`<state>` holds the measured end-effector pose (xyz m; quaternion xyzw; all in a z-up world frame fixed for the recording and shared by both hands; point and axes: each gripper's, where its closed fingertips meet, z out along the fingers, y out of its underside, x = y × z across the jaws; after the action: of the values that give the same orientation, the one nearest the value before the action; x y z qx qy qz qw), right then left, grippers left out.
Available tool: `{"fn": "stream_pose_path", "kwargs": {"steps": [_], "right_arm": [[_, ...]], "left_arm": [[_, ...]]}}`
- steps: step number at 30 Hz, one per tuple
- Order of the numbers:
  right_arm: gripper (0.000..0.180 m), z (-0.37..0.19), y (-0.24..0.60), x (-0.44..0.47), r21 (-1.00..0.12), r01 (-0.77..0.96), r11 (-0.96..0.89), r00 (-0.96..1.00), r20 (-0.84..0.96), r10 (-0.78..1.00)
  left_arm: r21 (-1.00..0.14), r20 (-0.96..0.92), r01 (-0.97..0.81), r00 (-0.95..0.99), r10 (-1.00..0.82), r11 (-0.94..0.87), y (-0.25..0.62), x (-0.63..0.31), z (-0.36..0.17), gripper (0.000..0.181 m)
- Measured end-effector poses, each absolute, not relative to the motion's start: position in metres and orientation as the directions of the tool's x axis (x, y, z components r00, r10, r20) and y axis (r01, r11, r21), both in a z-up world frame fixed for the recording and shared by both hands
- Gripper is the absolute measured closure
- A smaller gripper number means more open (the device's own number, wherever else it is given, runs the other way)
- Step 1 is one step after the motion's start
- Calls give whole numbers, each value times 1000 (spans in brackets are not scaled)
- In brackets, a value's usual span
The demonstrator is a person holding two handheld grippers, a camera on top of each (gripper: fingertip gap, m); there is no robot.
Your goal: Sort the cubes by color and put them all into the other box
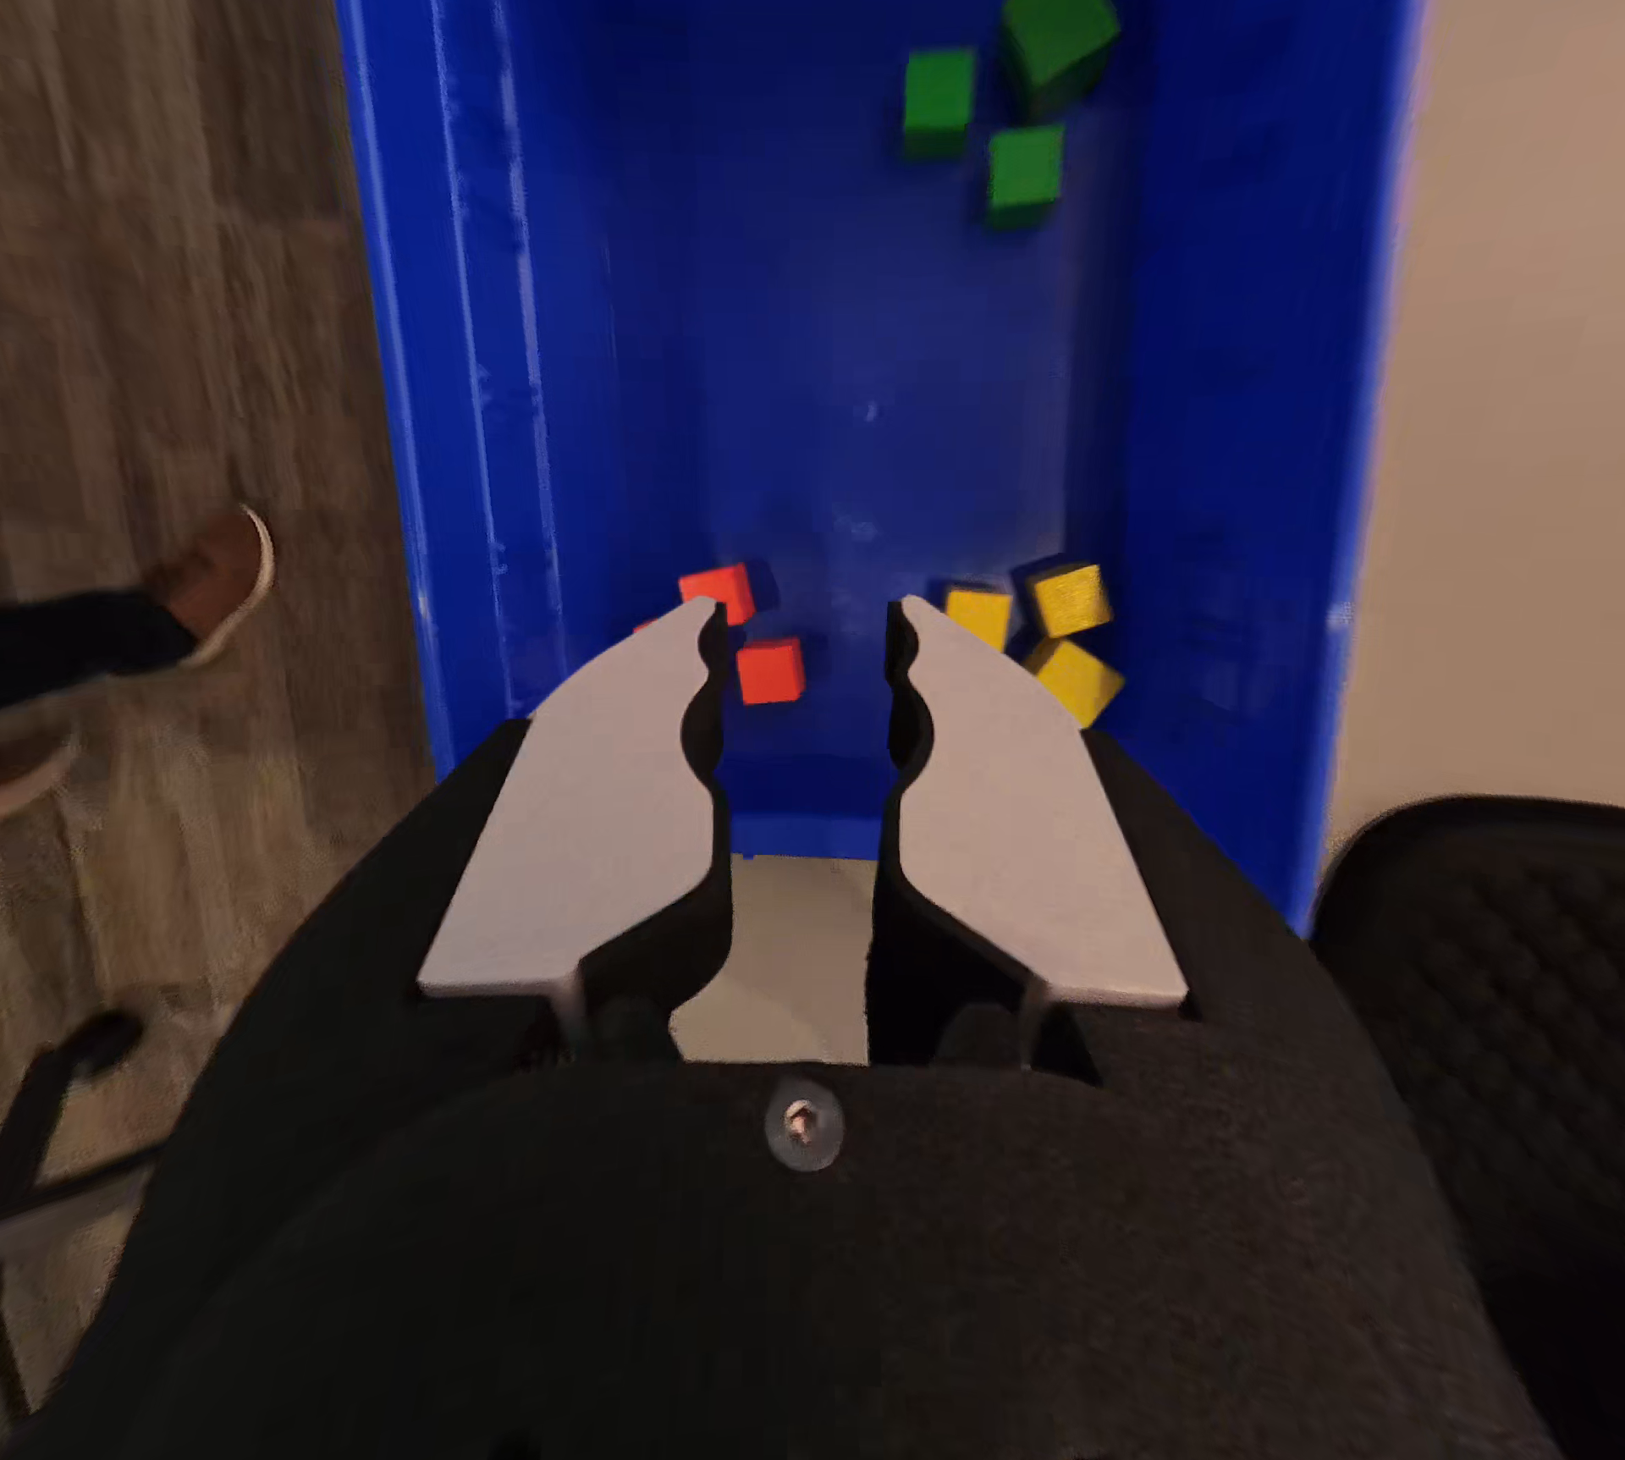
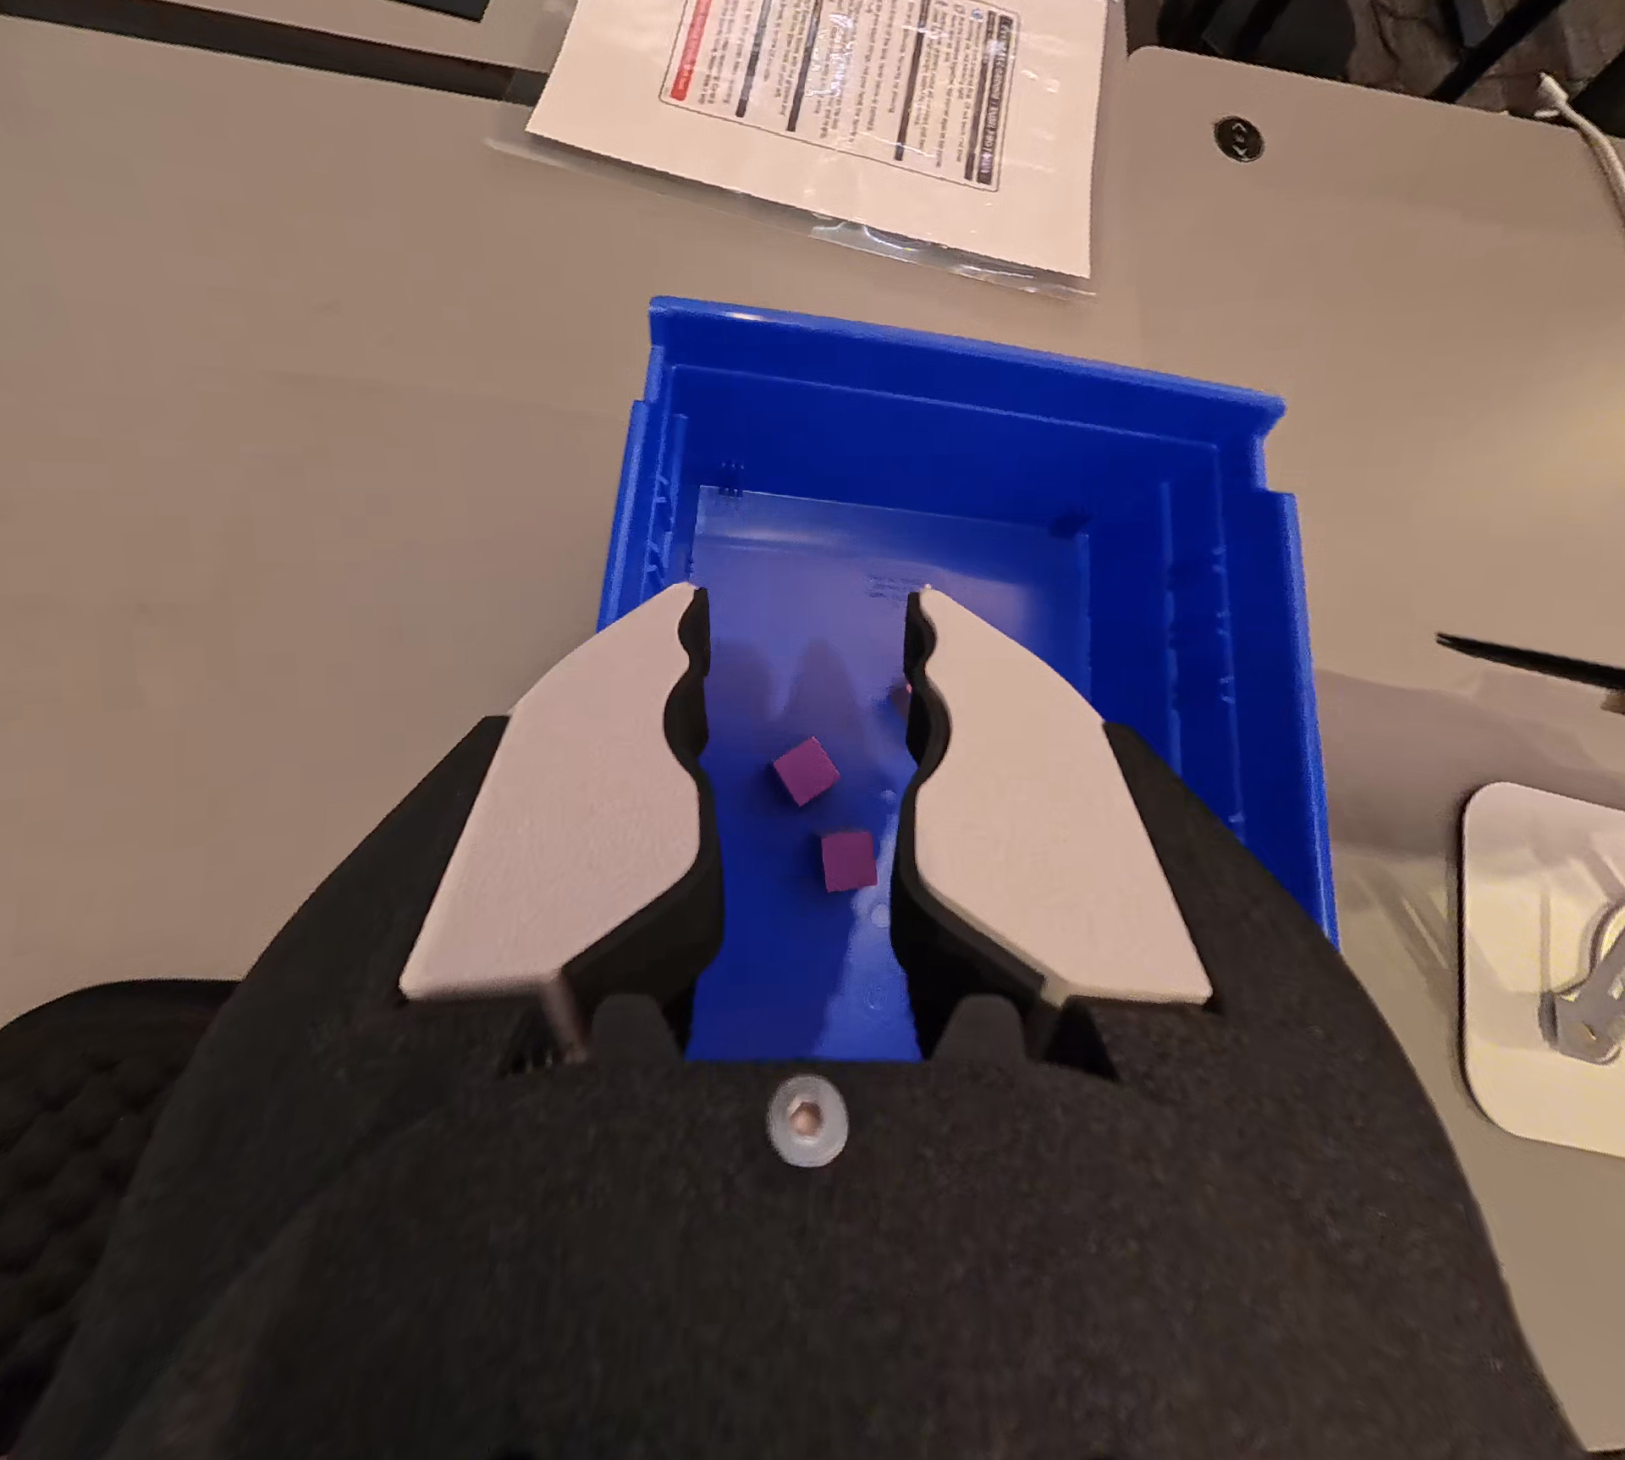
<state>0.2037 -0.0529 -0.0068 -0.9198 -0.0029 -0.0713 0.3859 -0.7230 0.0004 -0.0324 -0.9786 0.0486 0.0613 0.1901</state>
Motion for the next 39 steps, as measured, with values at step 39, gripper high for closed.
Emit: {"fn": "stream_pose_path", "kwargs": {"steps": [39], "right_arm": [[138,0,-49,189,-746,113,-656,993,100,56]], "left_arm": [[-48,-210,-113,973,-101,-992,-25,-765,-114,153]]}}
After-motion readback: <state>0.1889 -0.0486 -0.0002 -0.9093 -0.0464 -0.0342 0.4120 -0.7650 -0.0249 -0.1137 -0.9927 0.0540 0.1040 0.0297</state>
